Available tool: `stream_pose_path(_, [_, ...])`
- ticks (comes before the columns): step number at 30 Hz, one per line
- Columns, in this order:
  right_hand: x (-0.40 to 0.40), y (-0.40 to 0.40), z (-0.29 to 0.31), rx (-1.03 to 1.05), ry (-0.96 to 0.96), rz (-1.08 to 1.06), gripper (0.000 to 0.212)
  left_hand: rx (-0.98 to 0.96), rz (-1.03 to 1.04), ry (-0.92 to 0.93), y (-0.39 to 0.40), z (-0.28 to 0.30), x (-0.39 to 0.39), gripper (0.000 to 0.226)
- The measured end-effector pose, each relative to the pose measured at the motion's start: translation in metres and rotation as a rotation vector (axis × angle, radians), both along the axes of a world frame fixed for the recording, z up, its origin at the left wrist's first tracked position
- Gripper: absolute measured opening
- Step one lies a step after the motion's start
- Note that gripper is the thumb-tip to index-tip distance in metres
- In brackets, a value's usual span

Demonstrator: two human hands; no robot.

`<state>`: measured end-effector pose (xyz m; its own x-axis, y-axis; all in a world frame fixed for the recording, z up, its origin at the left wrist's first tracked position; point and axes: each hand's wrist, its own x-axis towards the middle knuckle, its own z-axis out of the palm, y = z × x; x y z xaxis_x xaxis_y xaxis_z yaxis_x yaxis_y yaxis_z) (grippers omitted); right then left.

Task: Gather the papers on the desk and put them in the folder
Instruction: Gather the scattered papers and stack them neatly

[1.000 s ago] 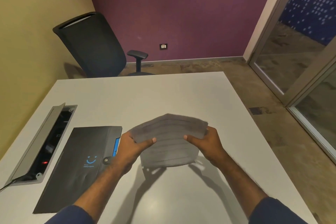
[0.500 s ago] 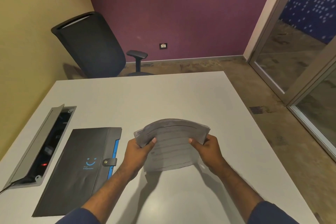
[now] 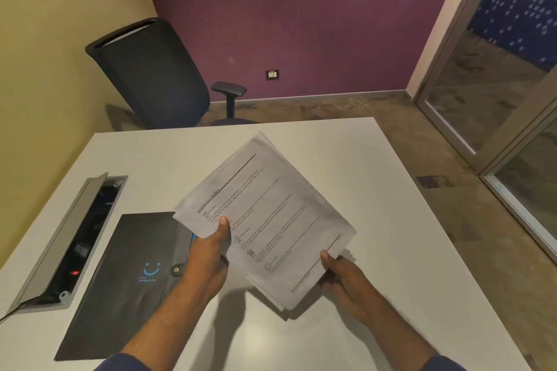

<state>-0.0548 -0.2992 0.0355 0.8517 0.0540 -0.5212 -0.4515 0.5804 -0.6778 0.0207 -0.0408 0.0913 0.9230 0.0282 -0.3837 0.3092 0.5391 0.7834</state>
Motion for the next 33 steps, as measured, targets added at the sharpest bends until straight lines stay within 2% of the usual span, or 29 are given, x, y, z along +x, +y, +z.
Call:
stream_pose_path(2, [0.003, 0.009, 0.000, 0.128, -0.017, 0.014, 0.044, -0.088, -0.007, 0.055, -0.001, -0.002, 0.000, 0.036])
stream_pose_path(6, [0.010, 0.018, -0.001, 0.092, -0.013, -0.032, 0.049, -0.181, 0.042, 0.222, 0.001, -0.014, -0.002, 0.034])
stream_pose_path(9, [0.012, 0.015, 0.000, 0.069, 0.012, -0.027, 0.047, -0.156, 0.035, 0.291, 0.006, -0.025, -0.006, 0.031])
stream_pose_path(14, [0.017, 0.005, 0.007, -0.067, -0.015, -0.037, 0.045, -0.073, -0.030, 0.272, 0.017, -0.032, -0.011, 0.033])
stream_pose_path(17, [0.020, -0.008, 0.016, -0.097, -0.005, -0.034, 0.043, -0.049, -0.013, 0.285, 0.033, -0.031, 0.000, 0.030])
stream_pose_path(19, [0.020, -0.019, 0.023, -0.100, -0.007, 0.003, 0.044, -0.041, -0.079, 0.289, 0.050, -0.029, 0.010, 0.031])
stream_pose_path(24, [0.025, -0.036, 0.032, -0.152, -0.001, 0.100, 0.044, 0.216, -0.469, 0.212, 0.072, -0.017, 0.028, 0.059])
stream_pose_path(26, [0.028, -0.035, 0.033, -0.169, -0.006, 0.145, 0.041, 0.270, -0.541, 0.199, 0.067, -0.011, 0.033, 0.051])
stream_pose_path(30, [0.033, -0.030, 0.033, -0.212, -0.034, 0.162, 0.035, 0.470, -0.504, 0.173, 0.053, -0.003, 0.035, 0.024])
stream_pose_path(33, [0.035, -0.023, 0.034, -0.433, -0.073, 0.144, 0.032, 0.619, -0.502, 0.106, 0.040, -0.003, 0.030, 0.025])
